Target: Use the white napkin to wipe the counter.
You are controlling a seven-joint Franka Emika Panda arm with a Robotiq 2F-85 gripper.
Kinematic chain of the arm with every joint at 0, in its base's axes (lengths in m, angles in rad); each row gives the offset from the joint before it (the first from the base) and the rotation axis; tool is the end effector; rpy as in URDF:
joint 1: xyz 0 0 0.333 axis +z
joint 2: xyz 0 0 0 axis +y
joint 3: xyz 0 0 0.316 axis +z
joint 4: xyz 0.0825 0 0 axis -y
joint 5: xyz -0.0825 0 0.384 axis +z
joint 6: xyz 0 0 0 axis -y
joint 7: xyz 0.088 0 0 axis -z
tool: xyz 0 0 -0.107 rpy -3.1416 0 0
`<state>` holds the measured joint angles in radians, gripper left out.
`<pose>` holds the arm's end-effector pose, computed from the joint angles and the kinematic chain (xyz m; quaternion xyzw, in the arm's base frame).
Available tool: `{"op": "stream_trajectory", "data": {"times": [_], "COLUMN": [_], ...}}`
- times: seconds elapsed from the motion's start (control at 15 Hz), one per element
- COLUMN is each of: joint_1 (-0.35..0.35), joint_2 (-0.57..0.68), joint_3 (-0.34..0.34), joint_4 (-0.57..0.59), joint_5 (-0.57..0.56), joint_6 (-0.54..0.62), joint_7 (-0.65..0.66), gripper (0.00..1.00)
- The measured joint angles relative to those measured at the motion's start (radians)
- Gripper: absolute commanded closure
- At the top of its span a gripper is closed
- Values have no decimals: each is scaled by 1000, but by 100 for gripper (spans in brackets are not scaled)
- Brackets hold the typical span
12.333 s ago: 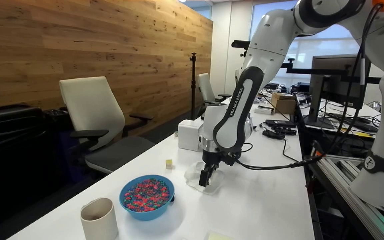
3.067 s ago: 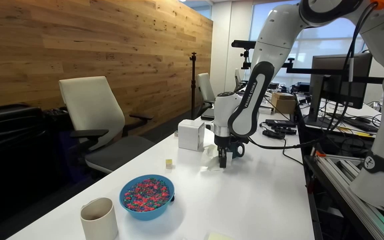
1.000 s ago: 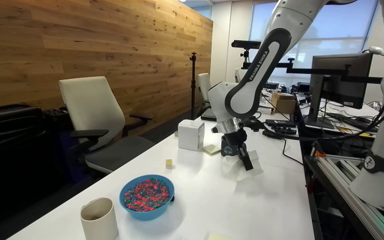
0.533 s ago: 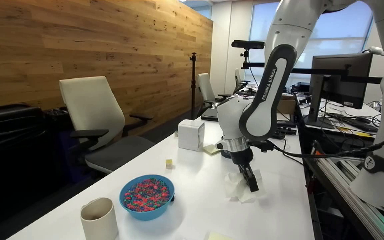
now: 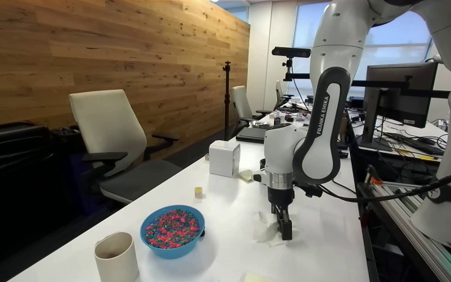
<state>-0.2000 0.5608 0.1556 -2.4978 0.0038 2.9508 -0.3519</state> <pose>0.4299 -0.0076 0.0683 -0.9878 -0.1414 0.0414 0.0512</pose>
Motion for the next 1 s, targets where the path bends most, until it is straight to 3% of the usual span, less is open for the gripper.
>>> {"op": "stream_trajectory", "data": {"times": [0.47, 0.8, 1.0], "joint_1": [-29, -7, 31], "joint_2": [49, 75, 80], "joint_3": [13, -44, -111], "joint_4": [-2, 5, 18], "joint_5": [-6, -9, -9], "joint_6": [222, 360, 404], "joint_7": [21, 73, 94], "gripper": [100, 100, 100]}}
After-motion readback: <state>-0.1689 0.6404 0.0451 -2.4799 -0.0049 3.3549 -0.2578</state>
